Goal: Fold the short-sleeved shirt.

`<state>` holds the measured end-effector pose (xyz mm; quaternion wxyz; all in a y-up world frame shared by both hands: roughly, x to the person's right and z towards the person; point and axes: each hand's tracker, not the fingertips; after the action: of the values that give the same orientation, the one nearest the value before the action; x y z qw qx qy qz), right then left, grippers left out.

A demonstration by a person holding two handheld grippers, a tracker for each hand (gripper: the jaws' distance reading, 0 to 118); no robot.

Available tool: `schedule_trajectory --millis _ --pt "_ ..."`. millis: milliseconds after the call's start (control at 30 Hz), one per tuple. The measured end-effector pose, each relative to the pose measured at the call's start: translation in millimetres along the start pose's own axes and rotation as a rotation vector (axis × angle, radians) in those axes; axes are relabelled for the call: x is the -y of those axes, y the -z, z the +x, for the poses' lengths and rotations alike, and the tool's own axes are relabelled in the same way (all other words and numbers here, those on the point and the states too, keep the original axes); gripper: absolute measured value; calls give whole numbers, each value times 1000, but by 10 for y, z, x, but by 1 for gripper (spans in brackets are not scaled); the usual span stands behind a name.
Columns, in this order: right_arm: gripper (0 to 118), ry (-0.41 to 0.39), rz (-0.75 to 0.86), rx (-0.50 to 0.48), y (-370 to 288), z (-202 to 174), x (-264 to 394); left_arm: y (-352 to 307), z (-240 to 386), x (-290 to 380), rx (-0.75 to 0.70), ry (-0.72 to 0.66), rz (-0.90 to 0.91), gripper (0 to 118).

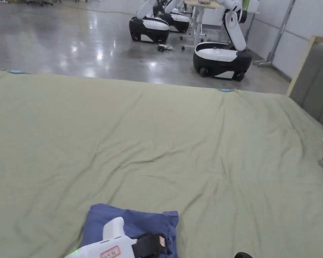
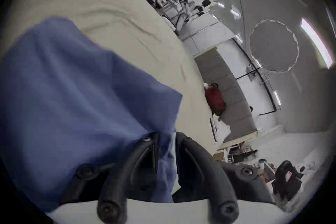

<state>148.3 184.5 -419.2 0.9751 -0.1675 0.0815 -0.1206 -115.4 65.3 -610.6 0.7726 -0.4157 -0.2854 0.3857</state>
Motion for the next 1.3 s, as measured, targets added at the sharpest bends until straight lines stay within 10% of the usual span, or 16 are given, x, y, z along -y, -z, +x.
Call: schedule_trajectory --millis 233,500,533,633,867,1300 --pt "4 -4 -7 -3 33 -12 -35 0 -19 -60 -44 1 -6 20" --pt "4 83 -156 -246 1152 -290 182 -1271 183 -130 -55 158 178 20" --pt "4 100 -195 -245 1329 -297 245 -1416 146 -148 -54 155 211 30" --pt "4 212 -241 -331 1736 -187 465 -1720 -63 -232 -67 148 220 117" --pt "4 516 -361 -354 2181 277 865 -2091 -585 -310 -36 -1 250 118" --pt "4 505 -449 -297 2409 422 1015 -1444 -1205 -455 20 -113 121 118"
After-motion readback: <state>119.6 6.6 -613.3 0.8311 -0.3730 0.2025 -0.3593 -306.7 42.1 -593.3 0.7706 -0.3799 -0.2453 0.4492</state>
